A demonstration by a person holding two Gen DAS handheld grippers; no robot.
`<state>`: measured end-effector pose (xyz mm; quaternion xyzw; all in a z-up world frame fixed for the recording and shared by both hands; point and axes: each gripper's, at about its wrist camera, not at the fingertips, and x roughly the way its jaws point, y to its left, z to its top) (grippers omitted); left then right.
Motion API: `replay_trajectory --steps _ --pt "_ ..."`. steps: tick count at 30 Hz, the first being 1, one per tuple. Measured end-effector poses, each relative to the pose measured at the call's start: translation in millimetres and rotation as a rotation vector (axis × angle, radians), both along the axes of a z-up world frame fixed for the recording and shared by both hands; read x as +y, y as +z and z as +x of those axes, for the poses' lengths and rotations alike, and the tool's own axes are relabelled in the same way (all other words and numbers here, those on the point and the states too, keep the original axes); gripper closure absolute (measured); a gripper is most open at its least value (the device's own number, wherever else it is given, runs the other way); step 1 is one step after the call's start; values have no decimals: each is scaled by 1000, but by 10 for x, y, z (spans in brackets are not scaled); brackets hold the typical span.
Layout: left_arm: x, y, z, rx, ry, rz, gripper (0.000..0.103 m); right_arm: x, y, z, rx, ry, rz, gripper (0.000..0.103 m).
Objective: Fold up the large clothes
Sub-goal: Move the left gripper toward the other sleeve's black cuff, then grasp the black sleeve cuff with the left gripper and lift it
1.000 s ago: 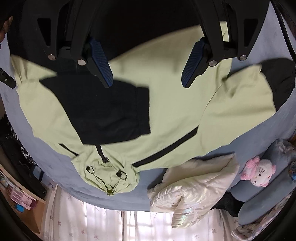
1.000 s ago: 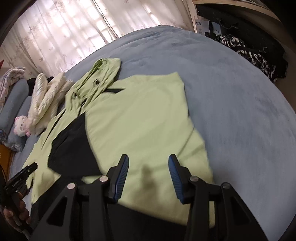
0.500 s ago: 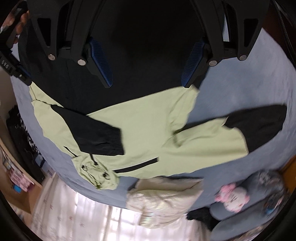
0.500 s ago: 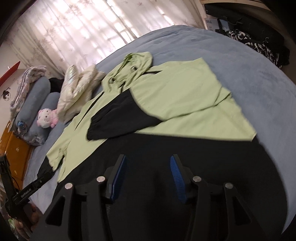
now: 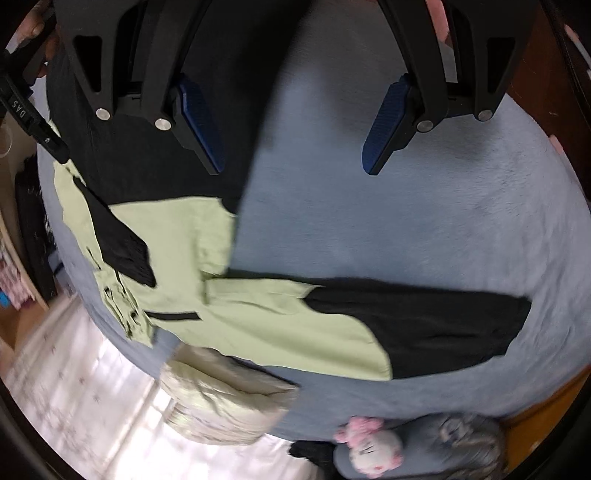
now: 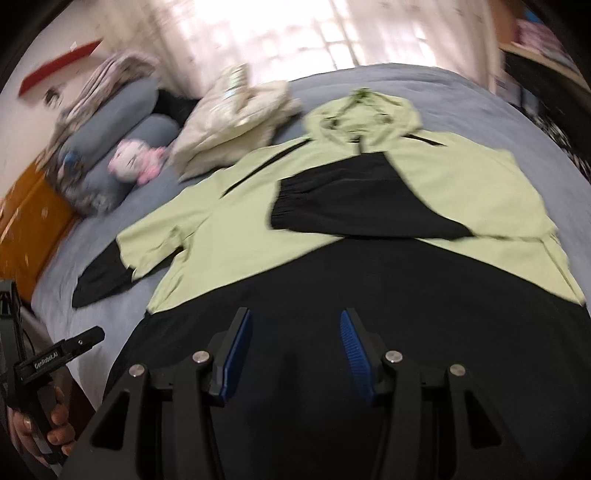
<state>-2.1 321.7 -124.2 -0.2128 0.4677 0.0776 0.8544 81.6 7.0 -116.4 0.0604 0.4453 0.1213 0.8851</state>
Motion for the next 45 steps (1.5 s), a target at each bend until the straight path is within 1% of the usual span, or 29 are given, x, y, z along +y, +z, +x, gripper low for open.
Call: replay_trajectory --steps 4,8,14,20,24,26,27,28,29,31,32,33,34,37,40,41,42,45 --pt "325 -120 -18 -30 37 -80 28 445 -46 134 2 76 -21 53" --pt "679 -214 53 -72 83 -167 28 889 -92 267 -18 144 -55 53" --pt "1178 -323 258 -113 167 -241 28 1413 -142 501 -36 214 -54 53" --pt "1620 -498 481 -138 241 -288 28 1799 -179 726 -50 249 -46 53" --pt "1856 -559 605 -157 292 -300 28 1915 -216 816 -53 257 -37 53" --pt "2012 -598 659 -174 337 -307 29 1931 -266 855 -40 253 -30 53" --pt "2083 -616 670 -177 358 -305 34 1932 -289 875 -32 249 -28 53" --pt "2135 -635 690 -177 379 -299 42 1927 -318 893 -22 245 -26 53" --pt "2186 -658 708 -174 402 -290 48 1915 -348 911 -12 239 -22 53" --pt "2259 -728 738 -164 454 -258 76 1879 -392 932 4 228 -13 53" --pt "2276 -778 739 -164 474 -254 81 1860 -412 940 11 222 -5 53" --pt "2281 -810 712 -170 488 -253 88 1838 -425 946 16 216 2 53" --pt "2279 -830 696 -179 503 -251 93 1809 -440 949 20 208 9 53" --pt "2265 -819 699 -181 518 -234 96 1732 -463 954 36 192 34 53" --pt "2179 -708 741 -149 511 -161 99 1647 -445 941 39 187 44 53" --pt "2111 -631 783 -136 502 -112 99 1603 -423 927 36 183 51 53" --pt "2067 -558 788 -135 494 -84 99 1562 -402 918 32 179 58 53" --pt "1784 -215 846 -174 433 -7 100 1365 -313 882 11 154 80 53"
